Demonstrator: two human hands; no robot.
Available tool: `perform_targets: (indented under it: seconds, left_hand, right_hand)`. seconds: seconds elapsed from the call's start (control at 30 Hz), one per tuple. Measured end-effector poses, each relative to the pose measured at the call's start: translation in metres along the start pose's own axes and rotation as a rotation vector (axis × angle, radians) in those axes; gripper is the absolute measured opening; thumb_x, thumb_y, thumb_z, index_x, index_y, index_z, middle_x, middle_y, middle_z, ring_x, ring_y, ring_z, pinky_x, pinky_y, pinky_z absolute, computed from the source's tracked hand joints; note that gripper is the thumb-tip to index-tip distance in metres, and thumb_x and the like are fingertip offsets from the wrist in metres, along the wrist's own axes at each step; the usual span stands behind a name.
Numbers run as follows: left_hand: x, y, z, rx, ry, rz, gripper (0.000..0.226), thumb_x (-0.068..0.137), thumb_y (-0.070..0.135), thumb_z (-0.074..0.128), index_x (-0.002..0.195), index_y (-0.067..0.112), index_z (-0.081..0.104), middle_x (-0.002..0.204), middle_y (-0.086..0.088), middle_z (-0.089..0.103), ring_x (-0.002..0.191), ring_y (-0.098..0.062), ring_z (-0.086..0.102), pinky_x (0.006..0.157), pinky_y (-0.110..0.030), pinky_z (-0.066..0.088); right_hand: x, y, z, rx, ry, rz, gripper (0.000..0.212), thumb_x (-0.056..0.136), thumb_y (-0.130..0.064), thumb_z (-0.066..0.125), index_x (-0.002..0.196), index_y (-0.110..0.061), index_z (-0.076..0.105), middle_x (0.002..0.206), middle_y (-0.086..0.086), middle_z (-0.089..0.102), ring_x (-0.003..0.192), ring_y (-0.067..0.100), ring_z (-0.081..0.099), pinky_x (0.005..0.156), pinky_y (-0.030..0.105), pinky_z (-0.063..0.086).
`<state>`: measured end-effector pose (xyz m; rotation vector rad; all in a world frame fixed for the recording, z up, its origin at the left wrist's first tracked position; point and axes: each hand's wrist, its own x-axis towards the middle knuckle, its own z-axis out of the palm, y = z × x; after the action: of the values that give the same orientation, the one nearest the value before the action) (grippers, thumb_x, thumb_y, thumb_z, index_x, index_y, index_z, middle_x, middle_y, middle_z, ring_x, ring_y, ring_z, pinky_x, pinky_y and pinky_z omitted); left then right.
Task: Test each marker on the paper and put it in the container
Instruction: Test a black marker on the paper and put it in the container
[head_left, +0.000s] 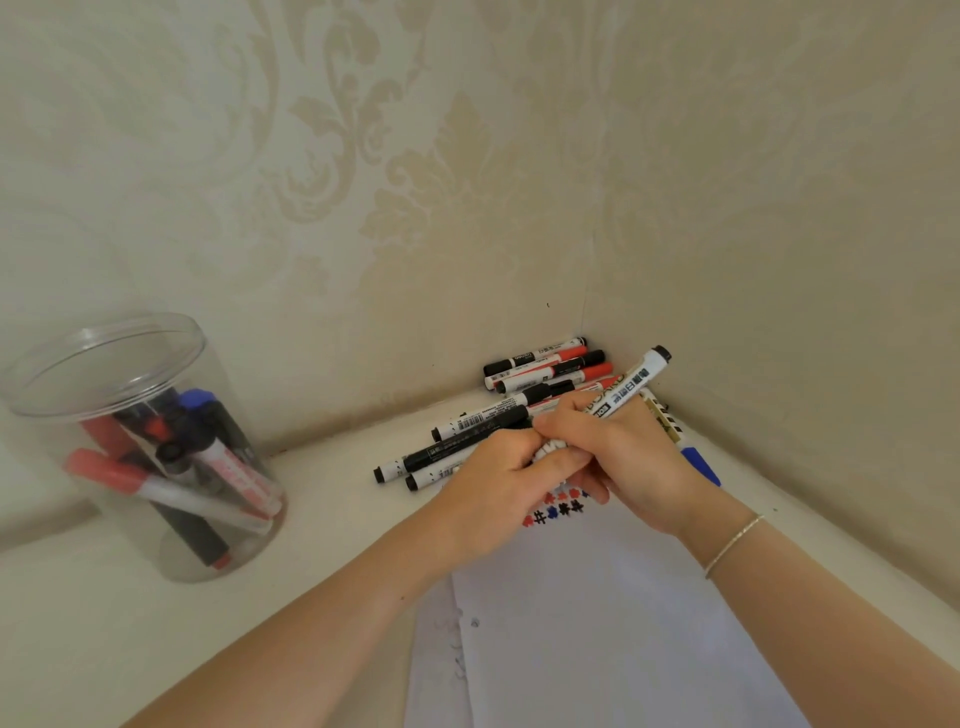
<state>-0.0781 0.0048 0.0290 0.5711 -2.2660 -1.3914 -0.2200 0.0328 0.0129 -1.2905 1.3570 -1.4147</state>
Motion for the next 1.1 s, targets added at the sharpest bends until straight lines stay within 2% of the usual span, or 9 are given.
perform_targets:
  seconds: [0.1, 0.17, 0.23, 0.3, 0.37, 0.57, 0.77, 0.9, 1.1]
  left_hand:
    - [0.0, -0.004, -0.001, 0.001, -0.046, -0.017, 0.023, 0.101, 0.014, 0.042, 0.096, 0.007, 0.064, 0.049, 0.004, 0.044, 0.043, 0.013, 0.048, 0.049, 0.0, 0.033]
    - [0.003, -0.011, -0.003, 0.078, -0.063, -0.041, 0.011, 0.096, 0.03, 0.054, 0.103, 0.023, 0.058, 0.06, 0.014, 0.053, 0.059, 0.015, 0.054, 0.059, -0.004, 0.038]
    - [0.007, -0.022, -0.005, 0.208, -0.022, -0.112, 0.035, 0.08, 0.053, 0.066, 0.104, 0.038, 0.048, 0.077, 0.021, 0.059, 0.067, 0.01, 0.054, 0.065, -0.015, 0.04]
    - [0.007, -0.027, -0.004, 0.365, 0.027, -0.19, 0.057, 0.068, 0.066, 0.069, 0.108, 0.037, 0.039, 0.072, 0.015, 0.055, 0.06, 0.003, 0.049, 0.058, -0.021, 0.038]
    - [0.004, -0.03, -0.002, 0.574, 0.04, -0.19, 0.065, 0.064, 0.075, 0.064, 0.109, 0.039, 0.033, 0.07, 0.012, 0.054, 0.063, 0.0, 0.051, 0.056, -0.023, 0.038]
    - [-0.005, -0.042, 0.0, 0.905, 0.053, -0.015, 0.066, 0.069, 0.08, 0.053, 0.12, 0.041, 0.043, 0.057, 0.018, 0.036, 0.054, 0.006, 0.038, 0.052, -0.014, 0.024]
    - [-0.004, -0.05, -0.001, 0.961, 0.045, -0.02, 0.071, 0.07, 0.084, 0.046, 0.127, 0.043, 0.046, 0.056, 0.016, 0.038, 0.067, -0.001, 0.044, 0.061, -0.022, 0.034]
    - [-0.001, -0.053, -0.001, 0.98, 0.027, -0.034, 0.071, 0.068, 0.085, 0.045, 0.126, 0.045, 0.045, 0.057, 0.014, 0.041, 0.068, -0.002, 0.045, 0.062, -0.022, 0.035]
    - [0.001, -0.055, -0.002, 1.015, 0.025, -0.017, 0.073, 0.067, 0.087, 0.043, 0.127, 0.047, 0.044, 0.057, 0.014, 0.04, 0.066, -0.003, 0.045, 0.054, -0.018, 0.028]
  right_hand:
    - [0.0, 0.0, -0.002, -0.027, -0.028, -0.007, 0.025, 0.087, -0.009, 0.062, 0.067, 0.005, 0.058, 0.055, 0.017, 0.051, 0.041, 0.024, 0.041, 0.036, 0.022, 0.03]
    - [0.0, 0.002, -0.002, -0.011, 0.04, -0.003, 0.024, 0.087, -0.009, 0.062, 0.067, 0.004, 0.058, 0.058, 0.022, 0.054, 0.044, 0.024, 0.04, 0.038, 0.022, 0.029]
    - [0.0, 0.006, -0.006, 0.078, 0.188, 0.013, 0.023, 0.085, -0.007, 0.062, 0.063, -0.004, 0.056, 0.053, 0.017, 0.052, 0.04, 0.016, 0.04, 0.036, 0.018, 0.029]
    - [0.001, 0.011, -0.014, 0.159, 0.341, 0.04, 0.021, 0.084, -0.005, 0.061, 0.065, -0.007, 0.054, 0.047, 0.002, 0.048, 0.035, 0.008, 0.038, 0.033, 0.016, 0.029]
    - [0.0, 0.016, -0.023, 0.179, 0.422, 0.071, 0.015, 0.085, -0.01, 0.062, 0.071, -0.006, 0.057, 0.049, 0.003, 0.049, 0.037, 0.01, 0.039, 0.035, 0.018, 0.031]
    - [-0.005, 0.032, -0.026, 0.391, 0.304, 0.166, 0.011, 0.085, -0.005, 0.063, 0.074, -0.005, 0.061, 0.068, 0.012, 0.064, 0.059, 0.02, 0.062, 0.057, 0.031, 0.053]
    - [-0.004, 0.039, -0.013, -0.022, 0.484, 0.143, 0.026, 0.08, 0.002, 0.063, 0.06, -0.007, 0.049, 0.054, 0.013, 0.059, 0.038, 0.012, 0.049, 0.039, 0.021, 0.042]
    - [-0.002, 0.045, -0.009, -0.167, 0.506, 0.101, 0.041, 0.078, 0.006, 0.06, 0.051, -0.014, 0.036, 0.037, -0.011, 0.044, 0.035, 0.0, 0.042, 0.038, 0.012, 0.036]
    - [-0.002, 0.048, -0.007, -0.265, 0.501, 0.063, 0.043, 0.08, 0.002, 0.063, 0.051, -0.016, 0.037, 0.047, -0.003, 0.045, 0.044, 0.009, 0.042, 0.044, 0.021, 0.038]
